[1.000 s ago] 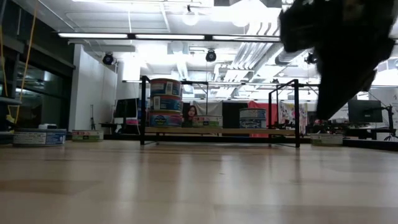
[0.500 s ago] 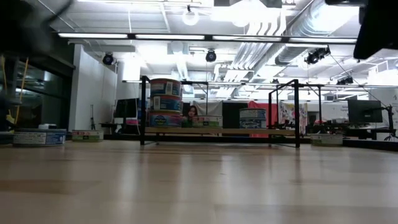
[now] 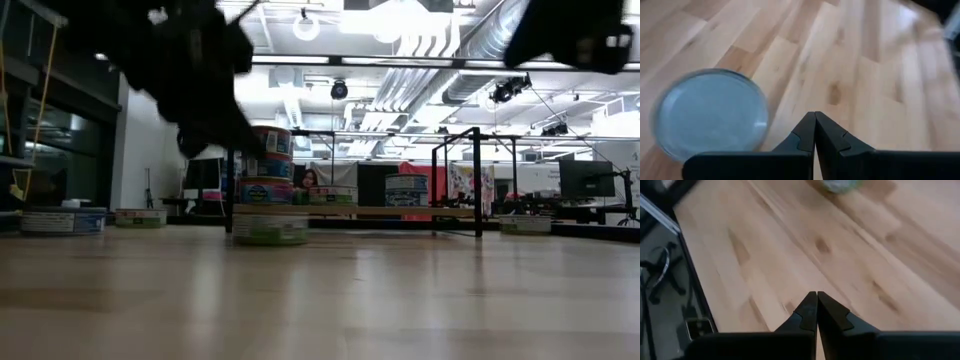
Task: Stack canned seafood by type on shelf
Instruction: Stack the green white tuna can on top of the other green white tuna can on the shelf
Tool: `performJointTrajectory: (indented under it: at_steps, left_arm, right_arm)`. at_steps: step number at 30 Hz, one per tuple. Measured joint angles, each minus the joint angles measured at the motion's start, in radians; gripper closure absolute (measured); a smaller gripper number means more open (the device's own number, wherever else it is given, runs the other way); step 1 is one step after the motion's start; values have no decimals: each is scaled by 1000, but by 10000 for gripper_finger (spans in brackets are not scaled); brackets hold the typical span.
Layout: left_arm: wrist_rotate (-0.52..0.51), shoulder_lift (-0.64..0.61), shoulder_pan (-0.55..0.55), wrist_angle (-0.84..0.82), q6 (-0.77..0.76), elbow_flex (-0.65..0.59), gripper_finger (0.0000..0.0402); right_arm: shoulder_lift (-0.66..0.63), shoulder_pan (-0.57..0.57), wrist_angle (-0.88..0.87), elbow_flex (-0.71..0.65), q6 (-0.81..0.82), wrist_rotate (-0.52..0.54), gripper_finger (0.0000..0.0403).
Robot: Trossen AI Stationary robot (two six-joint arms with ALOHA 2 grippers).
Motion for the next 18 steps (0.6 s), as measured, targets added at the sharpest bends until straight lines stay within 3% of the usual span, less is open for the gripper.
performJointTrajectory:
  at_steps: [4, 8, 12, 15, 18]
  left_arm:
    - [55, -83, -20, -141, 85, 36, 402]
    - [-37, -163, -58, -224, 124, -10, 402]
    - [-178, -171, -37, -115, 82, -117, 402]
    - [-192, -138, 10, 26, 81, -144, 402]
    - [-193, -99, 45, 52, 114, -144, 402]
  right_arm:
    - [17, -76, 99, 0, -77, 19, 403]
    - [93, -175, 274, 0, -189, -15, 403]
    - [231, -290, 447, 4, -152, -53, 403]
    - [324, -358, 499, 4, -103, -67, 403]
    - [374, -406, 495, 4, -32, -70, 403]
